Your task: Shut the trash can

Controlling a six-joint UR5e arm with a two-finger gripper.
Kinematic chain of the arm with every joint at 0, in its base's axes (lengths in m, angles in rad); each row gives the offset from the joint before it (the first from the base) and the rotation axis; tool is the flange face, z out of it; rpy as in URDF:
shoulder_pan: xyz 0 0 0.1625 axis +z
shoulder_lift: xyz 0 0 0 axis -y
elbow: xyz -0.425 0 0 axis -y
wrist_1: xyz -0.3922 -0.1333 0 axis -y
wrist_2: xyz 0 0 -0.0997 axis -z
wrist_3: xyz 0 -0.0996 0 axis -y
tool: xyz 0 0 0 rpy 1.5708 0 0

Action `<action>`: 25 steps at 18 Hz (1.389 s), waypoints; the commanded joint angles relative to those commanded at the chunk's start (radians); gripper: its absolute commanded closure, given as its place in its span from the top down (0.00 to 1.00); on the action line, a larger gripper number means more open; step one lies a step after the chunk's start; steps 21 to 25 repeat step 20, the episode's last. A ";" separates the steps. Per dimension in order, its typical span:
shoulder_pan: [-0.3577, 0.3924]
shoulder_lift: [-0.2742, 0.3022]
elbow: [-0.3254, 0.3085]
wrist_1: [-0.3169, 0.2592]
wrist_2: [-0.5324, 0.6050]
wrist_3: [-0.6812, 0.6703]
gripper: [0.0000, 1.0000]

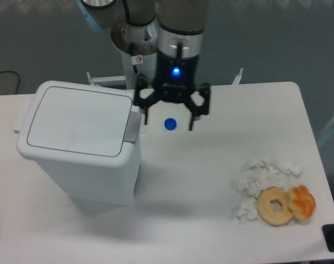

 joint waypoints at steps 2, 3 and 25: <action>0.046 -0.035 0.000 -0.002 0.035 0.109 1.00; 0.068 -0.052 0.000 -0.002 0.055 0.170 1.00; 0.121 -0.341 0.141 0.003 0.269 0.496 1.00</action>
